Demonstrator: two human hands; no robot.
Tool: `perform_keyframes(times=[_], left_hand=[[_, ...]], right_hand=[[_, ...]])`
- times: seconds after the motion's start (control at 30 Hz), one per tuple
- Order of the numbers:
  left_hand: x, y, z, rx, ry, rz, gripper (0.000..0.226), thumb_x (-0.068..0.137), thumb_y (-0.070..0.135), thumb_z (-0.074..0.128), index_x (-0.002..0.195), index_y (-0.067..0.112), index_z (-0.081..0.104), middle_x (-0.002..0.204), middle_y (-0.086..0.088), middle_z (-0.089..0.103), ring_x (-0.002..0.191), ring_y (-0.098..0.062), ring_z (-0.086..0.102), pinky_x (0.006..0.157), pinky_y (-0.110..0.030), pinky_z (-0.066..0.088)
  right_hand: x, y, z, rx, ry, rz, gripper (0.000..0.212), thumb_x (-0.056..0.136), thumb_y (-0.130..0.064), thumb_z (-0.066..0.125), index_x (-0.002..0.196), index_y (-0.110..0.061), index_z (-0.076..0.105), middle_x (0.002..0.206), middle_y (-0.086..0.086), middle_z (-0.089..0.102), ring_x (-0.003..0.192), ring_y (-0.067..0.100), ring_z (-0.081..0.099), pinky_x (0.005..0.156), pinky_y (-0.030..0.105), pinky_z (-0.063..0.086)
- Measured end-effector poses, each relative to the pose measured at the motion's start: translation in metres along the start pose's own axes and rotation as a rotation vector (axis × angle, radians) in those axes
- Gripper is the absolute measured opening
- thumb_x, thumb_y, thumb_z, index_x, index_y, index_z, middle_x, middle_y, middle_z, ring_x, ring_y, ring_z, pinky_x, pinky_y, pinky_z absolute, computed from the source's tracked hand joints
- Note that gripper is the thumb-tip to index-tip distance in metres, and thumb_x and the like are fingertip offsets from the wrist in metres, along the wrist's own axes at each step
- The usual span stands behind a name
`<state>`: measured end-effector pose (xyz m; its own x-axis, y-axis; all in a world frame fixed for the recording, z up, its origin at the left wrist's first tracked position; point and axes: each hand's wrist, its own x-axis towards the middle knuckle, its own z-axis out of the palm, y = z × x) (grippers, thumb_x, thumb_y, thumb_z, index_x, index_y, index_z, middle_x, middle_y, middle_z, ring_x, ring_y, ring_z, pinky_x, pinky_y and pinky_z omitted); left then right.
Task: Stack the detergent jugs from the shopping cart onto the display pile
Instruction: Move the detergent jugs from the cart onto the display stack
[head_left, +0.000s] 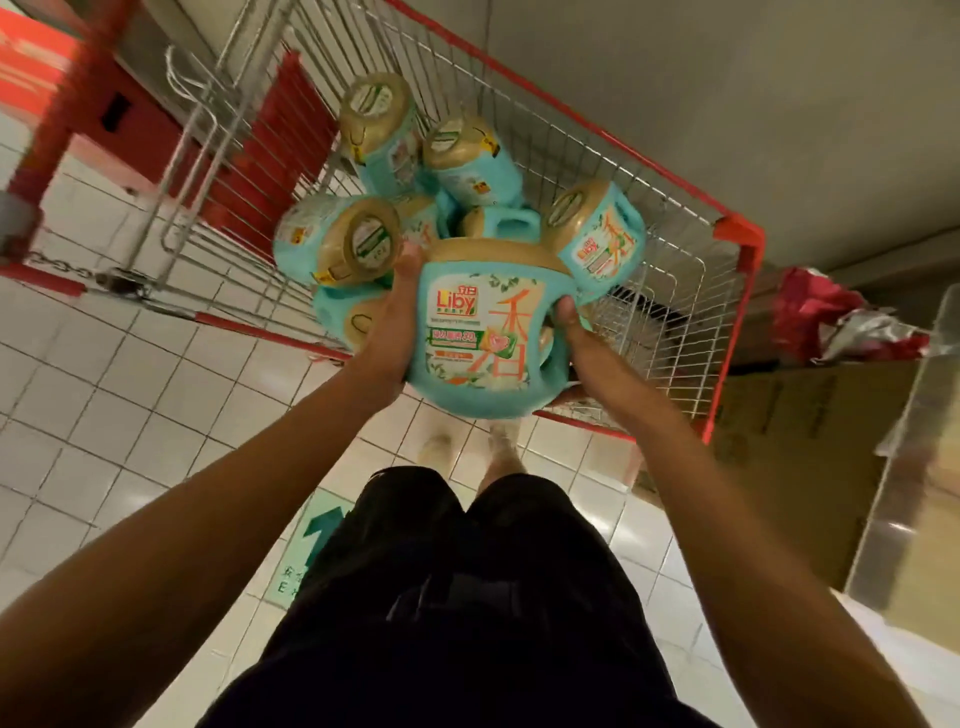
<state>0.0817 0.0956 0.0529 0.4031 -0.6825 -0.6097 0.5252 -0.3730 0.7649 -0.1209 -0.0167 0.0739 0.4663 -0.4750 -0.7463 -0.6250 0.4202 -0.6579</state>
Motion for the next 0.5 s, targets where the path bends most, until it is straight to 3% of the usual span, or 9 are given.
perform_keyframes(times=[0.07,0.17,0.23,0.5], left_hand=[[-0.015,0.000,0.002,0.004,-0.064,-0.010,0.068,0.091,0.086,0.044,0.115,0.035,0.081,0.120,-0.011,0.079,0.112,-0.031,0.076,0.086,-0.047,0.064],[-0.039,-0.004,0.016,0.025,-0.179,-0.069,0.072,0.090,0.086,0.045,0.122,0.032,0.079,0.129,-0.012,0.075,0.121,-0.033,0.072,0.097,-0.052,0.060],[-0.055,-0.008,0.033,0.080,-0.245,-0.107,0.070,0.092,0.084,0.044,0.123,0.031,0.079,0.129,-0.011,0.075,0.120,-0.032,0.072,0.097,-0.053,0.060],[-0.133,-0.056,0.130,0.425,-0.516,-0.146,0.066,0.093,0.085,0.036,0.106,0.040,0.083,0.113,-0.006,0.081,0.105,-0.027,0.078,0.089,-0.048,0.065]], right_hand=[[-0.026,0.014,0.014,0.203,0.075,-0.038,0.083,0.083,-0.082,0.027,0.136,-0.029,0.064,0.109,-0.003,0.079,0.097,0.015,0.078,0.078,0.035,0.067],[-0.060,0.038,0.031,0.610,0.177,-0.112,0.074,0.096,-0.071,0.032,0.142,-0.020,0.061,0.131,0.017,0.071,0.123,0.033,0.069,0.101,0.053,0.059],[-0.088,0.057,0.034,0.758,0.242,-0.119,0.071,0.104,-0.065,0.028,0.147,-0.018,0.057,0.142,0.021,0.064,0.134,0.039,0.061,0.111,0.061,0.050],[-0.195,0.170,0.013,1.015,0.555,-0.161,0.074,0.098,-0.070,0.035,0.149,-0.021,0.056,0.137,0.008,0.070,0.130,0.030,0.066,0.107,0.058,0.054]])
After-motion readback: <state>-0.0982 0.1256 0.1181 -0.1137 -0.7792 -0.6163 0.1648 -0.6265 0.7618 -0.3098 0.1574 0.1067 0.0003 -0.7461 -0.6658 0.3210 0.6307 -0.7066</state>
